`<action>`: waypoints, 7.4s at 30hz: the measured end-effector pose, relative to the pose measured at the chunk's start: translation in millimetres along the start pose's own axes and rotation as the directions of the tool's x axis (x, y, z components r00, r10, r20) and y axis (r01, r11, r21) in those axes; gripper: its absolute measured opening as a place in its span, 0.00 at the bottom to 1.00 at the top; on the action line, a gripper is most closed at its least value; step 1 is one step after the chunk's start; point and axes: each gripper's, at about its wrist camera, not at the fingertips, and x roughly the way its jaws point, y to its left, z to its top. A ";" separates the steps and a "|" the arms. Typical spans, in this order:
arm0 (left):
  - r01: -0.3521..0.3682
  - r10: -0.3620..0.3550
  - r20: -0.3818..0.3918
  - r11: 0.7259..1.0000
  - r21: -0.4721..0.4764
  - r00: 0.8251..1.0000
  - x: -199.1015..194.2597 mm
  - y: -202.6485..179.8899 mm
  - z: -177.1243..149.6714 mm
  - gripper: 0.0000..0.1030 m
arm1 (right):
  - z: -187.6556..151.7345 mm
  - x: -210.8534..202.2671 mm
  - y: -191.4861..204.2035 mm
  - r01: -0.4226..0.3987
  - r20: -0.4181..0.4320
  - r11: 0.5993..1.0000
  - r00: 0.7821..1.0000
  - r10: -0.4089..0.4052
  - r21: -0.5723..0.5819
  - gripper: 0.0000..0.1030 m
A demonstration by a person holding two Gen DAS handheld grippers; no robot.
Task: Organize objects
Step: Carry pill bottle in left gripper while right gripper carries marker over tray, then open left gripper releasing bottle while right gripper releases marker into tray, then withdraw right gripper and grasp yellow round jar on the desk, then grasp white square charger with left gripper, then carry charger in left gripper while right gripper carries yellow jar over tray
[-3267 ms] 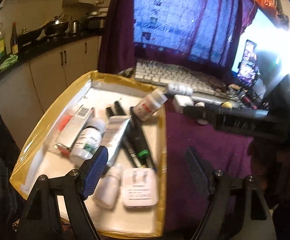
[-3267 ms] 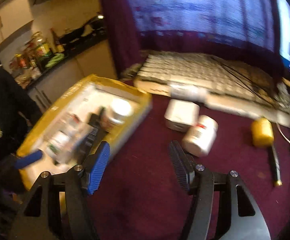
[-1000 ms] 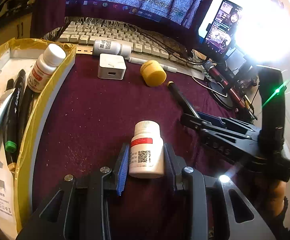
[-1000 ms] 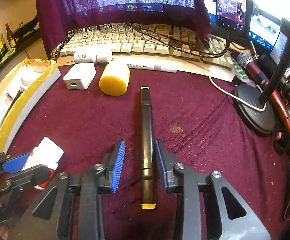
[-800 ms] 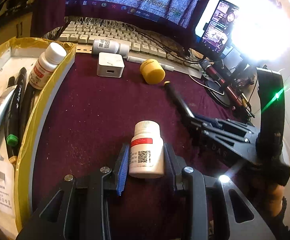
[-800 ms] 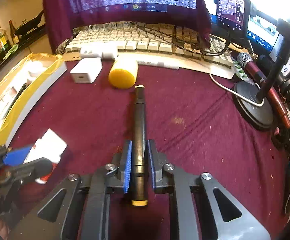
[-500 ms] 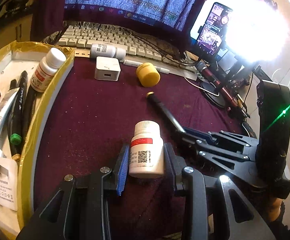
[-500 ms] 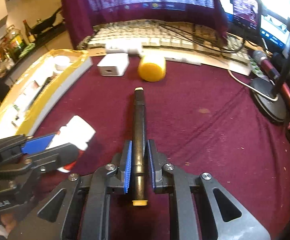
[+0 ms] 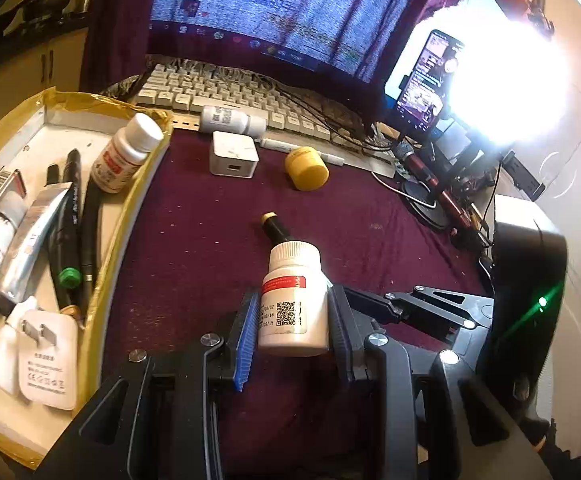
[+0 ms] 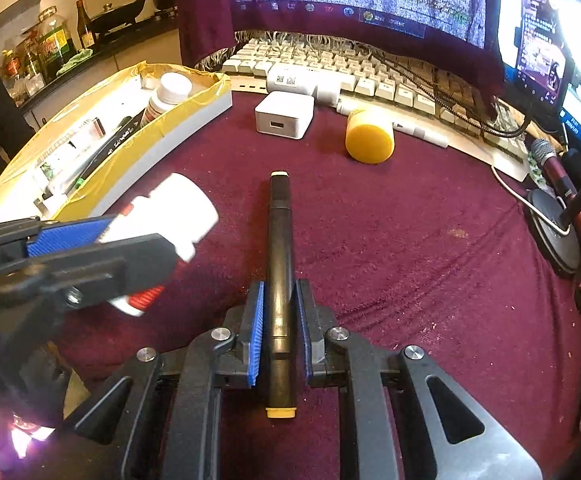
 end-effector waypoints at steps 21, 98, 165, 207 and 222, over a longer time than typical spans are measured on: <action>0.046 -0.033 0.095 0.989 -0.138 0.995 -52.3 57.6 14.8 0.29 | 23.3 -40.2 22.1 -0.076 0.120 0.997 0.990 0.075 0.002 0.12; -0.234 0.245 0.046 0.956 -0.175 0.968 -51.3 134.6 13.2 0.29 | 104.7 47.4 119.2 -0.144 0.052 0.988 0.988 0.147 -0.059 0.13; -0.346 0.365 -0.130 0.926 0.152 0.922 141.5 -0.5 124.4 0.65 | 20.2 6.9 -110.5 -0.092 0.116 0.971 0.991 0.068 0.221 0.37; -0.162 0.162 0.006 0.987 0.016 0.987 -48.4 26.2 24.8 0.41 | 26.3 -15.0 9.2 -0.278 0.101 0.959 0.957 0.272 0.061 0.37; -0.295 0.296 0.008 0.952 -0.077 0.955 -57.2 108.4 53.6 0.41 | 72.9 5.3 50.5 -0.316 0.064 0.948 0.946 0.317 -0.026 0.37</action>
